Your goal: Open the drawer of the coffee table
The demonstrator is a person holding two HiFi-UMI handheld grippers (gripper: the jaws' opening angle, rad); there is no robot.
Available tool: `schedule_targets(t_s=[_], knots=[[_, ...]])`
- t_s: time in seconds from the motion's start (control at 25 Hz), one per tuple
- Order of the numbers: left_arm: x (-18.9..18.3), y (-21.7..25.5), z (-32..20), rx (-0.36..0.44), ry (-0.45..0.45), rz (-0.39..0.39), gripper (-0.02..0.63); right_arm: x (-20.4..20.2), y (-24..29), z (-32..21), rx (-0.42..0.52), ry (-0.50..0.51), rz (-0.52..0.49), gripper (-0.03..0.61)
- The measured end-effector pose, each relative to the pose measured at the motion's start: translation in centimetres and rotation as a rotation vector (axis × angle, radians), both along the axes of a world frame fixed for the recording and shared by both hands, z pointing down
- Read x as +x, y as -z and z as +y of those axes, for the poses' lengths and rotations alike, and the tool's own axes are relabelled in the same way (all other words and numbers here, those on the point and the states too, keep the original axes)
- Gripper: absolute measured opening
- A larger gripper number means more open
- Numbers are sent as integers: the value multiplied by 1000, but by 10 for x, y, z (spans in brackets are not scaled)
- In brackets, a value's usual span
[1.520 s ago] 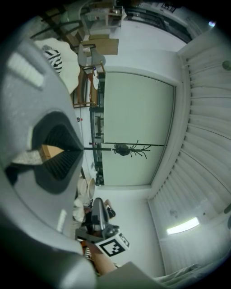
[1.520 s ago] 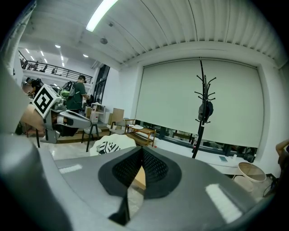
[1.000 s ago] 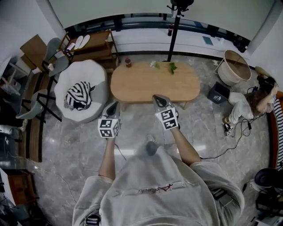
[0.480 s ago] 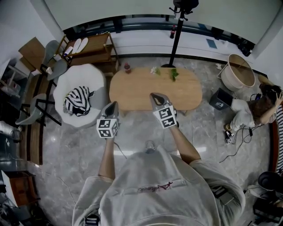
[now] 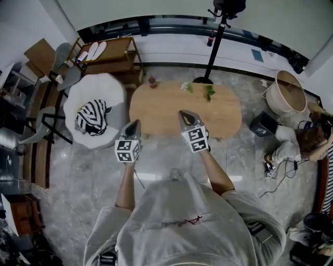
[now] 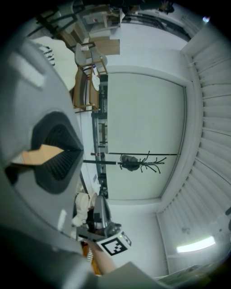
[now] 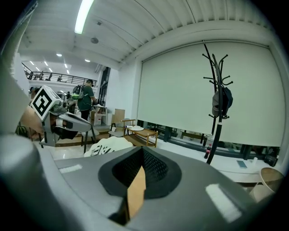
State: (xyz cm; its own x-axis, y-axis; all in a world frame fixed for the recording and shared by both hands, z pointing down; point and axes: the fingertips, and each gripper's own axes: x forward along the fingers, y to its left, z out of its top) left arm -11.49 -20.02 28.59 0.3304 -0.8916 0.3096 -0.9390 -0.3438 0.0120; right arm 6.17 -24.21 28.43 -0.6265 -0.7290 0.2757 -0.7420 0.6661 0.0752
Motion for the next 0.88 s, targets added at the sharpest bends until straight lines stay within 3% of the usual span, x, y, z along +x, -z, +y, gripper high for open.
schedule_targets(t_s=[0.4,0.88], knots=[[-11,-13,-13,-34,6,-15,-2,-9,-19,-18,-44,-1,-14,5],[-52,-45,-58,-76,-13,33,-2,-43,-46,-62,-75,-41,36,5]])
